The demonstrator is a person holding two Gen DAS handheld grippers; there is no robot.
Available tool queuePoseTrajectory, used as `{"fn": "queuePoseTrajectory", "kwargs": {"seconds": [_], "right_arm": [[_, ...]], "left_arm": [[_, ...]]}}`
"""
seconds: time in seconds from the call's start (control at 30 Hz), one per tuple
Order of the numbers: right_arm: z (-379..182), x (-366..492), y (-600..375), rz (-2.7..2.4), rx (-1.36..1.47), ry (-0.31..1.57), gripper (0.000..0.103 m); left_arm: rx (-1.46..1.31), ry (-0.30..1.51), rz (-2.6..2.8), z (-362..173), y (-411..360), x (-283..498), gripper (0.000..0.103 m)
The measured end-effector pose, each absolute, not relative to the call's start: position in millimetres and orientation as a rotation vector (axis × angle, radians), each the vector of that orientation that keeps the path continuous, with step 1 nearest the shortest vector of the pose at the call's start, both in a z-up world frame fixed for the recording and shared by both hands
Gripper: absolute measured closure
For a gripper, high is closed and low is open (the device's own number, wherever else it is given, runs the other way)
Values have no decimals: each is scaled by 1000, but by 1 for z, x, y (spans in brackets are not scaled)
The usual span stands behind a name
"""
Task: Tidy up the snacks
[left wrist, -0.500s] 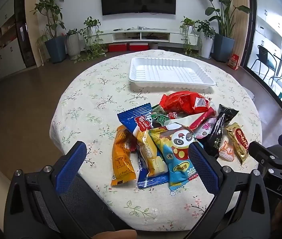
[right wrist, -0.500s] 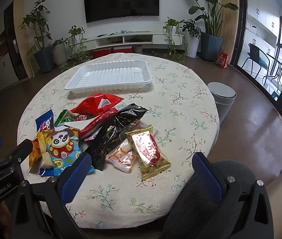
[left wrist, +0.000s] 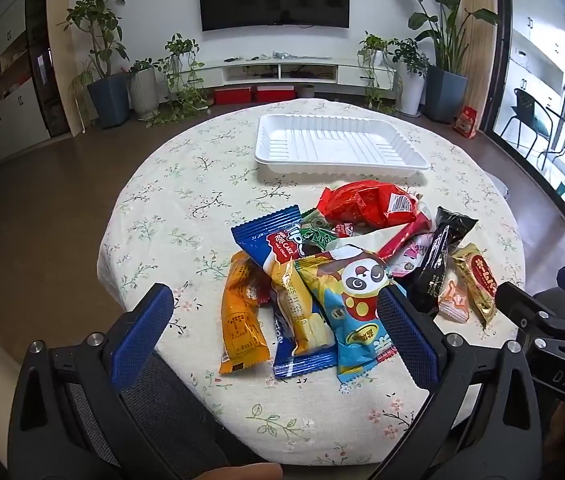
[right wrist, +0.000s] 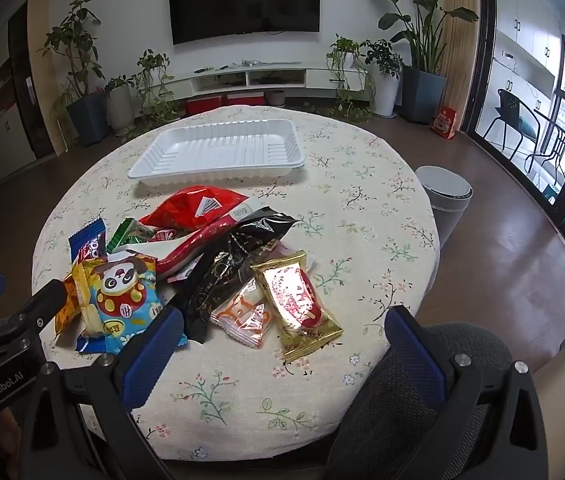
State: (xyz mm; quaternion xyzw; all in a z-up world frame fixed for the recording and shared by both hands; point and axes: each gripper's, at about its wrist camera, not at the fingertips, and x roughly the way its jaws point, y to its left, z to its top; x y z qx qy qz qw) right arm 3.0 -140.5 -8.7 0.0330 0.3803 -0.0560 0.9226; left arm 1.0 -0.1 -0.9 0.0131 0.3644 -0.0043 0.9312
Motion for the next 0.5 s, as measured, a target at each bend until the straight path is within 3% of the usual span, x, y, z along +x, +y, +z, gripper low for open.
{"fn": "queuePoseTrajectory", "kwargs": {"seconds": [0.5], "right_arm": [[-9,3,-141,-117,64,779,0]], "left_arm": [[26,748,-8,-2,-3,0,0]]}}
